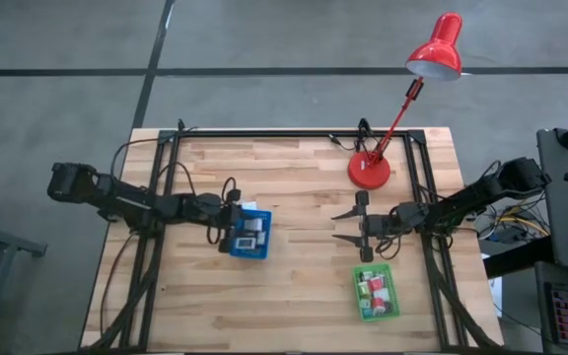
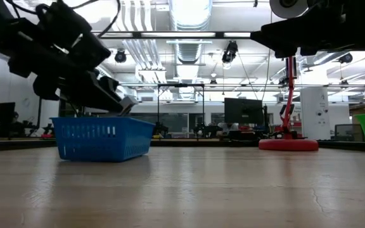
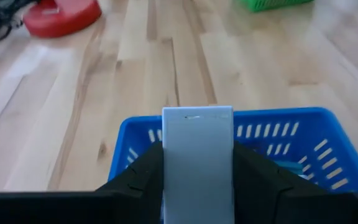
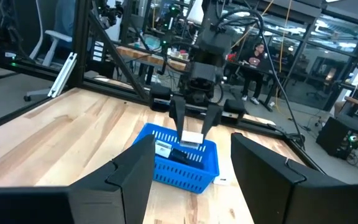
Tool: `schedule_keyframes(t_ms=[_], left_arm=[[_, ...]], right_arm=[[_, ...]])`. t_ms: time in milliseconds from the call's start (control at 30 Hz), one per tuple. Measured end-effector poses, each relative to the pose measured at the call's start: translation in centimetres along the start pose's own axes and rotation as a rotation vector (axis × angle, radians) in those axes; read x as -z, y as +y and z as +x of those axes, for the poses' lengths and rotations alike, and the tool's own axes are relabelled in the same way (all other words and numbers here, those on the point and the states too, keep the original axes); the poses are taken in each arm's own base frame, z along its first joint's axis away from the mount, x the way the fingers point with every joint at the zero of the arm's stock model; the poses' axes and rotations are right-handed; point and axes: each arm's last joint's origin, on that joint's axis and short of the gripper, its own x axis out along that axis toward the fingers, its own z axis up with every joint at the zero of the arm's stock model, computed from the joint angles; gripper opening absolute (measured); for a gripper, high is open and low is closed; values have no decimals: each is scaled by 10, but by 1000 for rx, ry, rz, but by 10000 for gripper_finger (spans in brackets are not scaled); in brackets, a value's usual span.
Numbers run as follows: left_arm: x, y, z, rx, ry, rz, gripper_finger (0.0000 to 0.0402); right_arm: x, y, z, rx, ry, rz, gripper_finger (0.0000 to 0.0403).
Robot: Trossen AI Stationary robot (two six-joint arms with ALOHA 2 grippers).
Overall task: Pick & Place Office items
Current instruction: Put the white digital clock into the blue bin
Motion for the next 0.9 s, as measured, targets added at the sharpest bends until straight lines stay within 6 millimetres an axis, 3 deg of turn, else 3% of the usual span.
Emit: schedule_keyframes(t_ms=[600, 900], left_arm=[[-27, 7, 2, 9, 280, -36, 148], [-20, 8, 4, 35, 344, -43, 148]], right_arm=[[0, 0, 0, 2, 1, 0, 203], [0, 0, 0, 2, 1, 0, 203]])
